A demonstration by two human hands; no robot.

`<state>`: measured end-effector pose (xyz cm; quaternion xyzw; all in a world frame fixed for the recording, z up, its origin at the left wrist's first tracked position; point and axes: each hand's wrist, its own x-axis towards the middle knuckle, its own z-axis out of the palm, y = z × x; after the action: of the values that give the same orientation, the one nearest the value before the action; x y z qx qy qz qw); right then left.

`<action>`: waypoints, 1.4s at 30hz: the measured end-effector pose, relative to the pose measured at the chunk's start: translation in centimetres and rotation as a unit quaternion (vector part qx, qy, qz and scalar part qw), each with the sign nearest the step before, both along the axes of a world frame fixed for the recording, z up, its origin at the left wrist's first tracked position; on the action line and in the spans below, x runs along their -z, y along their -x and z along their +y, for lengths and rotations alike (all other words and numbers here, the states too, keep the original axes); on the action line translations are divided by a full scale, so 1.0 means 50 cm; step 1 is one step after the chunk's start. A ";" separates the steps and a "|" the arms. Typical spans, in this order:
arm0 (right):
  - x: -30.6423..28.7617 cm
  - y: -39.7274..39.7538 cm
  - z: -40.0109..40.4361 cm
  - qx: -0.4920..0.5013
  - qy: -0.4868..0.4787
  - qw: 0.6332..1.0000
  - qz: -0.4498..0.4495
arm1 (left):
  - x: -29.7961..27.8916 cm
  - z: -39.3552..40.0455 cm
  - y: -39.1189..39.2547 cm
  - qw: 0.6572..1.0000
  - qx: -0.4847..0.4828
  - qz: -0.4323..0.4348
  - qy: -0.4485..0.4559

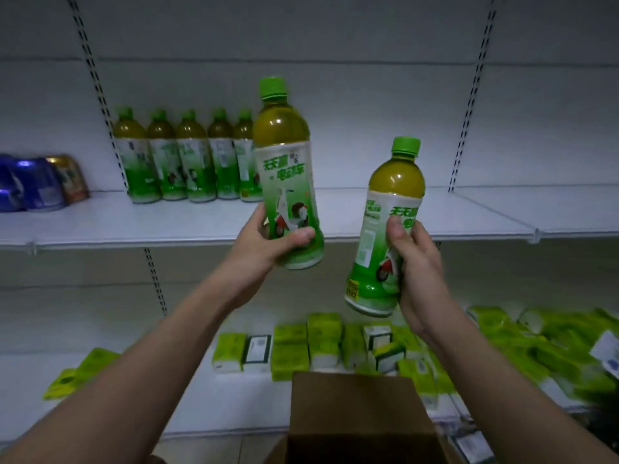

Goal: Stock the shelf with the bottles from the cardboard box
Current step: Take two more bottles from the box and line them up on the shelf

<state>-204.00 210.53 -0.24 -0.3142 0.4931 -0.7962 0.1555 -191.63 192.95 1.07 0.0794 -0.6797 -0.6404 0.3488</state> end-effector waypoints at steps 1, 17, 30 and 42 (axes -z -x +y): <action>-0.020 0.005 -0.009 0.005 0.003 1.000 0.009 | -0.031 -0.017 -0.003 1.000 -0.008 -0.008 0.024; -0.133 -0.006 -0.245 0.008 -0.042 0.995 0.088 | -0.078 -0.243 -0.074 0.977 -0.149 -0.109 0.109; -0.103 -0.062 -0.497 -0.050 -0.078 0.991 0.100 | -0.040 -0.442 -0.178 0.958 -0.222 -0.138 0.115; -0.083 -0.094 -0.649 -0.064 -0.074 0.987 0.125 | -0.029 -0.591 -0.210 0.945 -0.270 -0.159 0.099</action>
<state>-199.32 178.05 3.91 -0.4298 0.5453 -0.7003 0.1657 -181.16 163.40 2.51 0.3255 -0.7393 -0.4310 0.4020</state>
